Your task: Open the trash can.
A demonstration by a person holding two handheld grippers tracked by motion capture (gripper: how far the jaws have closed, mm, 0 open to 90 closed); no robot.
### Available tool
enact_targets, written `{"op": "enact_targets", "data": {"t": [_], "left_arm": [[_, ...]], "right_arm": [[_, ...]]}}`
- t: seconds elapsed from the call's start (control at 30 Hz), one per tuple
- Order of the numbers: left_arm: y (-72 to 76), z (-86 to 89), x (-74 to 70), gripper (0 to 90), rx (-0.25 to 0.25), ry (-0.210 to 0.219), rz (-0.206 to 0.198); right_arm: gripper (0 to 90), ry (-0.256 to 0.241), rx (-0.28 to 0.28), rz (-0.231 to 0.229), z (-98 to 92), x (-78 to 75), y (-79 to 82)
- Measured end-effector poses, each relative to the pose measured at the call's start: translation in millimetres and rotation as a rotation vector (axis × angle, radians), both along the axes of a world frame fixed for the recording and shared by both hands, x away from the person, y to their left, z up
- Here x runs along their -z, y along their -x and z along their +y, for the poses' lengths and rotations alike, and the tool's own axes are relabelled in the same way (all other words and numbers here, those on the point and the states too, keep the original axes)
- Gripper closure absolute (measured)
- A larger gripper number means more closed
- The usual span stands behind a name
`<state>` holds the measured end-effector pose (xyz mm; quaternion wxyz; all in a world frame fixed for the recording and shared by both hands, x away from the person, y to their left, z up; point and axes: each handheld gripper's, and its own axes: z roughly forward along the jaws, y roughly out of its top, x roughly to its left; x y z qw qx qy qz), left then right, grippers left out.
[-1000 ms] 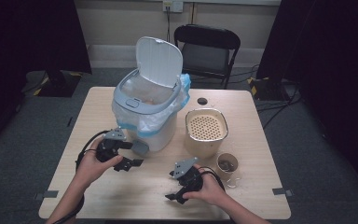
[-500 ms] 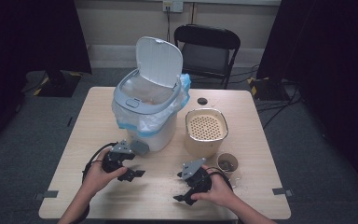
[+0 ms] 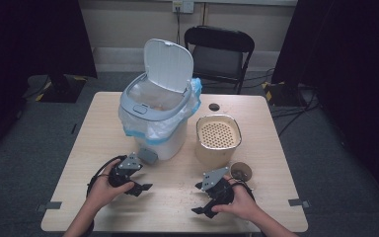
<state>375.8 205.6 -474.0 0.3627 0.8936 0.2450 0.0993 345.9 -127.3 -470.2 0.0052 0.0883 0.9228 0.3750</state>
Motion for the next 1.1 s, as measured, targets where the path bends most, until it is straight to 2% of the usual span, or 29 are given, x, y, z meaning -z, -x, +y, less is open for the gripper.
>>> {"op": "enact_targets", "data": {"t": [0.3, 0.33, 0.4, 0.57, 0.6, 0.73, 0.8, 1.03, 1.07, 1.1], "left_arm": [[1.5, -1.2, 5.5, 17.1, 0.014, -0.028, -0.018], [1.4, -0.8, 6.2, 17.2, 0.027, -0.046, -0.027], [1.6, -0.2, 7.4, 17.2, 0.031, -0.035, -0.027], [2.0, 2.0, 9.1, 17.1, 0.032, -0.049, -0.032], [1.8, 3.0, 9.8, 17.1, 0.04, -0.065, -0.033], [2.3, 3.6, 11.2, 17.1, 0.044, -0.074, -0.032], [2.6, 3.5, 12.6, 17.1, 0.052, -0.087, -0.048], [4.1, 3.0, 15.3, 16.9, 0.065, -0.068, -0.04], [3.9, 3.8, 15.0, 16.7, 0.063, -0.075, -0.034], [3.6, 4.0, 16.0, 16.4, 0.063, -0.062, -0.034]], "right_arm": [[17.1, -0.013, 0.012, 0.01, -8.9, -1.0, 2.3], [17.1, -0.013, 0.0, 0.003, -10.2, -1.6, 3.5], [17.1, -0.013, -0.004, 0.004, -11.8, -3.0, 5.3], [16.9, -0.02, -0.008, 0.003, -16.8, -6.4, 6.5], [17.0, -0.019, -0.005, 0.004, -19.4, -7.1, 7.2], [17.5, -0.013, -0.003, 0.007, -22.4, -6.7, 9.1], [17.7, -0.009, -0.003, 0.014, -26.3, -5.9, 9.9], [17.4, -0.02, 0.018, 0.02, -39.4, -5.7, 11.8], [17.4, -0.023, 0.023, 0.023, -41.5, -6.0, 12.6], [17.5, -0.025, 0.024, 0.028, -43.9, -6.4, 13.0]]}}
